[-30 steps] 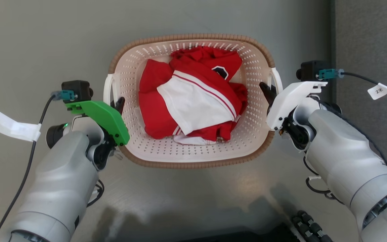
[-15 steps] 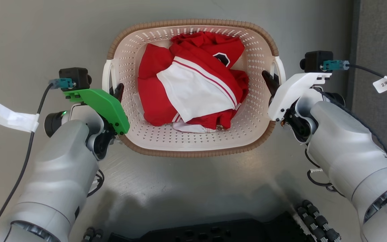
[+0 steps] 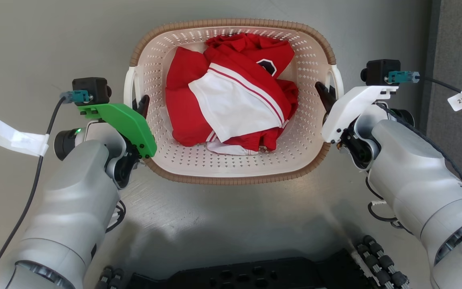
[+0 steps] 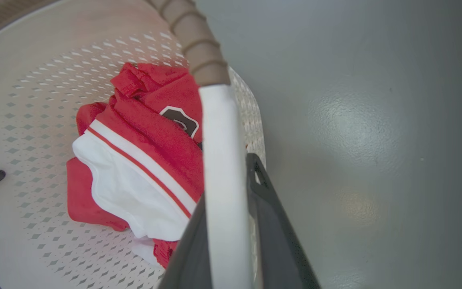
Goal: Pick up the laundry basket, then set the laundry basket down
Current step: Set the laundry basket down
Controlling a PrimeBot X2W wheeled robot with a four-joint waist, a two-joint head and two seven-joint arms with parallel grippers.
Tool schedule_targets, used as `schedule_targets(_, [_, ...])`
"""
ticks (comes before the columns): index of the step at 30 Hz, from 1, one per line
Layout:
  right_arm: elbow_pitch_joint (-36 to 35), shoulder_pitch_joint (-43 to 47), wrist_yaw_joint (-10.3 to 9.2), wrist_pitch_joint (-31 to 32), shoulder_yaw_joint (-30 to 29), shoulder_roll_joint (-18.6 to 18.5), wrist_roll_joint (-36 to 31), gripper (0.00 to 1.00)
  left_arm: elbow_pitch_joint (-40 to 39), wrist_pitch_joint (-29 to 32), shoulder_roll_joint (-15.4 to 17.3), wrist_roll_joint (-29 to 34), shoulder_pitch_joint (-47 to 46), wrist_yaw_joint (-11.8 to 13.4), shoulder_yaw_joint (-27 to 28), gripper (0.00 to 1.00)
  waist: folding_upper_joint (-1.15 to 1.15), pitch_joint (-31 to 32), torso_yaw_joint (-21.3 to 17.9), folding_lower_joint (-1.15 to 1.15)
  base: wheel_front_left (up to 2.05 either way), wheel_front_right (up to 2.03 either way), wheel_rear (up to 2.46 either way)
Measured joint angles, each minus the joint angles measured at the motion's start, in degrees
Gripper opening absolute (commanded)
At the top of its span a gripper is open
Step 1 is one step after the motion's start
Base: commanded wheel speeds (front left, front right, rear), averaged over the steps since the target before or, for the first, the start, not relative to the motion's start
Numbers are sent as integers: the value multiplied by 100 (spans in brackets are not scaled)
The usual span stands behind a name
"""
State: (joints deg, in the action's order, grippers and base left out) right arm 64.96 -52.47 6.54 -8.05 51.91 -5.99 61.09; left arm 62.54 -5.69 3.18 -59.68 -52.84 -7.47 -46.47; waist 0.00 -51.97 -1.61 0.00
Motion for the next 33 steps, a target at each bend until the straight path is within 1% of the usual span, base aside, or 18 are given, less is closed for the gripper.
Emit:
schedule_targets(4, [36, -16, 1, -32, 9, 5, 2, 0, 12, -2, -4, -13, -1, 0, -20, 0, 0, -21, 1, 0, 0, 0, 0])
schedule_targets(5, [53, -22, 3, -46, 7, 11, 13, 0, 15, -32, -8, -13, -1, 0, -22, 36, 0, -25, -1, 0, 0, 0, 0])
schedule_targets(6, [79, -26, 11, -48, 0, 20, 51, 0, 16, -51, -10, -18, -3, 0, -18, 78, 0, -28, -4, 0, 0, 0, 0])
schedule_targets(7, [129, -26, 15, -46, -7, 31, 91, 15, 13, -52, -11, -58, -10, -1, -10, 100, 0, -31, -7, 0, 0, 0, 0])
schedule_targets(8, [196, -25, 15, -22, -12, 41, 125, 67, 14, -51, -16, -107, -15, -1, -10, 100, 0, -33, -9, 0, 0, 0, 0])
schedule_targets(9, [261, -25, 16, -14, -31, 42, 155, 100, 13, -51, -22, -125, -15, -1, -10, 100, 0, -34, -12, 0, 0, 0, 0])
schedule_targets(11, [332, -25, 53, 2, -75, 31, 186, 100, 10, -51, -30, -157, -16, -1, -10, 100, 0, -33, -16, 0, 0, 0, 0])
schedule_targets(28, [408, -116, 58, -52, -51, 68, 201, 100, 33, -52, -35, -264, -49, -1, -158, 100, 0, -3, -12, 0, 0, 0, 0])
schedule_targets(33, [439, -114, 58, -101, -33, 74, 202, 100, 37, -152, -35, -263, -74, -1, -207, 100, 0, 79, -12, 0, 0, 0, 0])
